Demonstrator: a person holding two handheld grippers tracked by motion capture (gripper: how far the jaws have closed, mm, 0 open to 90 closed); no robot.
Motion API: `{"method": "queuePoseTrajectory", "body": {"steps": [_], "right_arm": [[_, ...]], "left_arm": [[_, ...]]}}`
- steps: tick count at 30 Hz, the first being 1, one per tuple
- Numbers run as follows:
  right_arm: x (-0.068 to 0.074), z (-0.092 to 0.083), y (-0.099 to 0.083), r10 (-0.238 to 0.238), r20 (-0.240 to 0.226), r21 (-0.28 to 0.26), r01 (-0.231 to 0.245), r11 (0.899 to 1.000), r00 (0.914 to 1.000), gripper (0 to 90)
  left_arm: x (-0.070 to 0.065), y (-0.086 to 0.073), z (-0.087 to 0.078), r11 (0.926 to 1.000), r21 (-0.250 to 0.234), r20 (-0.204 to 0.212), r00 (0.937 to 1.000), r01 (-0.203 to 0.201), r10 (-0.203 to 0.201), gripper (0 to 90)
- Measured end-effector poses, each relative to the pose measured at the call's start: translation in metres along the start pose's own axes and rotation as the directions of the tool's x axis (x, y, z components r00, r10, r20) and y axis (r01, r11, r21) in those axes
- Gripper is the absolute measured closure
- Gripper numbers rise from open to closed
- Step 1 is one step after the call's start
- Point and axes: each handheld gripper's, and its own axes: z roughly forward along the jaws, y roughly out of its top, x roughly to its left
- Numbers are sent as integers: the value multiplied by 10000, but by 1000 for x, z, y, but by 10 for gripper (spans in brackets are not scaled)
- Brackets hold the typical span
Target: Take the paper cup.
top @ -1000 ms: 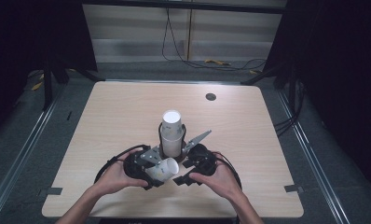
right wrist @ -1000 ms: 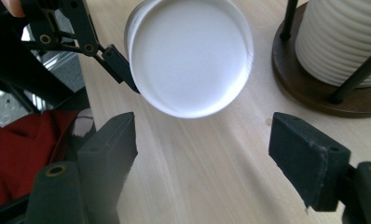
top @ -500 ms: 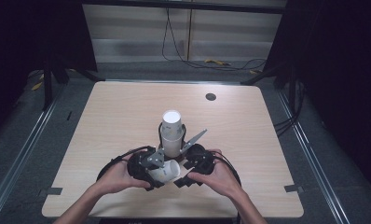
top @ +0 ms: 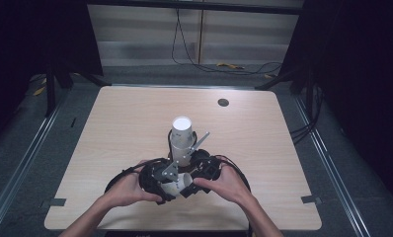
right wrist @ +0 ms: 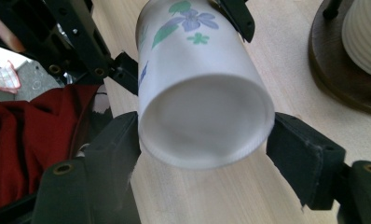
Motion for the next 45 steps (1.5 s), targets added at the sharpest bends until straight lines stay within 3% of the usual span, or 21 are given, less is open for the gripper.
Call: {"method": "queuePoseTrajectory", "body": {"steps": [11, 15, 17, 23, 30, 41, 45], "right_arm": [[2, 2, 3, -88, -422, 73, 91, 9999, 9991, 326], [1, 3, 2, 16, -354, 112, -12, 9999, 9994, 336], [1, 3, 1, 111, -405, 120, -106, 9999, 9991, 341], [0, 4, -1, 57, -423, 98, -53, 9999, 9991, 350], [0, 3, -1, -58, -441, 11, 59, 10000, 9990, 356], [2, -3, -1, -55, -316, -102, 52, 9999, 9995, 362], [3, -4, -1, -137, -233, -225, 132, 9997, 9996, 363]], "left_arm": [[-7, 6, -3, 9993, -183, -236, 9992, -337, 333, 289], [-7, 5, -2, 9991, -365, -205, 9996, -215, 207, 290], [-7, 4, -2, 9986, -368, -247, 9991, -367, 358, 291], [-8, 2, -1, 9984, -495, -215, 9994, -285, 275, 291], [-7, 2, -3, 9976, -514, -243, 9987, -454, 442, 286], [-7, 0, -5, 9937, -1098, -455, 9988, -215, 165, 249], [-6, -2, -7, 9904, -1378, -328, 9995, -73, 28, 233]]}}
